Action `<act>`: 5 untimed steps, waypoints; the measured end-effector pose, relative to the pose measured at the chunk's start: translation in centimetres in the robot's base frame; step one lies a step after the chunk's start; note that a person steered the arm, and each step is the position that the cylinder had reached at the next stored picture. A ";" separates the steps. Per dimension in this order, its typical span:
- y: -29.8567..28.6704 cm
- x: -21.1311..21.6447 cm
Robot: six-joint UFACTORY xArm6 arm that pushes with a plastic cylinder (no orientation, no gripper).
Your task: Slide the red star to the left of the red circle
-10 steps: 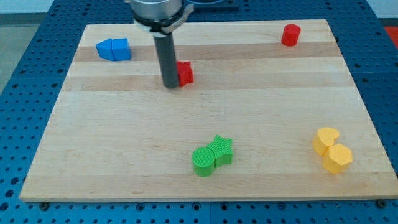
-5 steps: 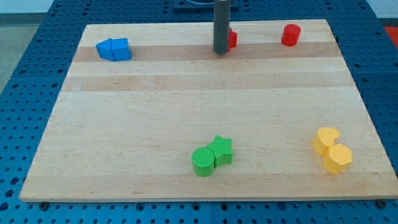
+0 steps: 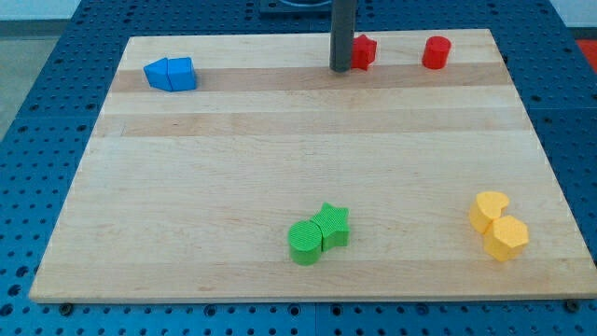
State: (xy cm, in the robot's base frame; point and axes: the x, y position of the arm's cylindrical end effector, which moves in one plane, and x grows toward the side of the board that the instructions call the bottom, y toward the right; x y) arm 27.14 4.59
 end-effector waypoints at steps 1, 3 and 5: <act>0.2 0.0; -3.6 -0.1; -0.4 -0.9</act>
State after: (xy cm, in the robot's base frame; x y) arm 26.28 4.21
